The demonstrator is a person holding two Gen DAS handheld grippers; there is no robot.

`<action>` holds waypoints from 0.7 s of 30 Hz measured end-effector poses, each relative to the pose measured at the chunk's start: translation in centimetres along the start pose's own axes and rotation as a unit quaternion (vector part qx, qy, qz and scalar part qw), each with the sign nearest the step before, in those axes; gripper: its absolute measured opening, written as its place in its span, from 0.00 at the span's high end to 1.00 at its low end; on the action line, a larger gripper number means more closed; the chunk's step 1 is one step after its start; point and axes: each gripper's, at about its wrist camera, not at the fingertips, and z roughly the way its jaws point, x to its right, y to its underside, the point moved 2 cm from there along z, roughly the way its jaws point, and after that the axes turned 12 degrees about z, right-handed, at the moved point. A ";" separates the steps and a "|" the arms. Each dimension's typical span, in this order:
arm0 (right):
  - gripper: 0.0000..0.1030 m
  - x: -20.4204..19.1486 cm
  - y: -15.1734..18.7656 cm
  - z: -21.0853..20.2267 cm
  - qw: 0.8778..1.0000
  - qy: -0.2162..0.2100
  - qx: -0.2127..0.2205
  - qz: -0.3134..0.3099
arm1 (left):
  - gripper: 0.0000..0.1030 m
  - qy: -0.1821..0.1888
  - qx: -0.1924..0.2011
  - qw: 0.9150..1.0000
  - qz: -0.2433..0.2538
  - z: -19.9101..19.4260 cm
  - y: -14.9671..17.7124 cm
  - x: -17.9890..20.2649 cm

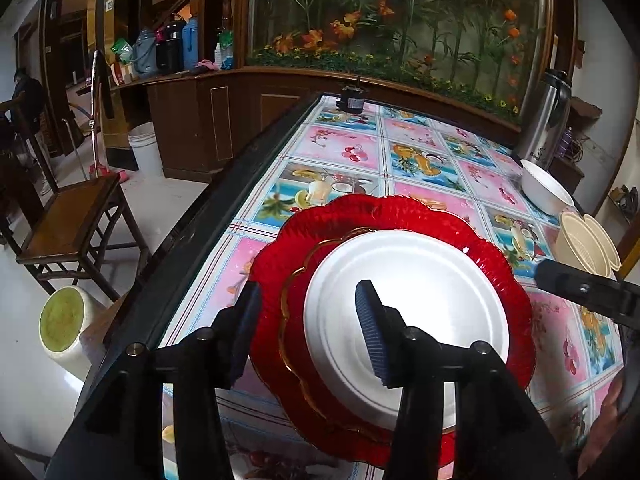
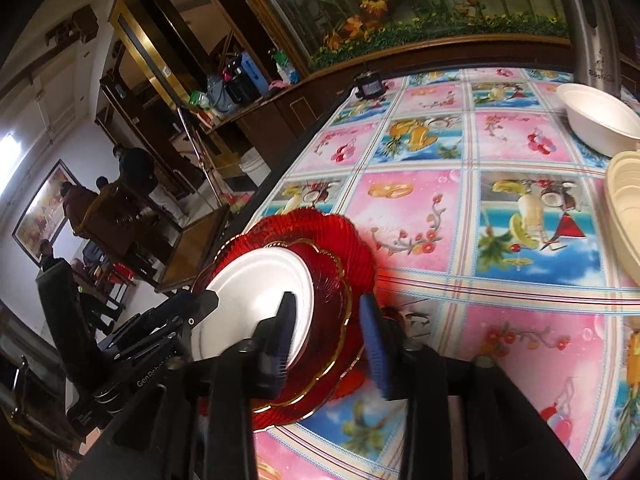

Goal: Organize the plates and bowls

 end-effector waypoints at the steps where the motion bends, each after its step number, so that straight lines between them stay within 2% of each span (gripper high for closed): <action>1: 0.48 0.2 -0.1 -0.2 1.000 0.000 0.004 0.001 | 0.49 -0.006 0.003 1.000 -0.003 -0.2 -0.1 -0.1; 3: 0.47 0.7 -0.1 -0.9 1.000 0.000 0.013 0.005 | 0.42 -0.012 0.009 1.000 -0.007 -0.5 -0.2 -0.3; 7: 0.47 1.8 -0.2 -1.8 1.000 -0.005 0.020 0.016 | 0.42 -0.013 0.020 1.000 -0.014 -1.4 -0.6 -0.4; 13: 0.47 3.9 -0.3 -2.9 0.999 -0.007 0.028 0.036 | 0.42 -0.008 0.033 0.999 0.002 -2.4 -1.4 1.2; 21: 0.47 7.3 -0.7 -5.6 0.996 -0.017 0.047 0.070 | 0.42 0.014 0.043 0.998 0.052 -3.7 -2.1 5.7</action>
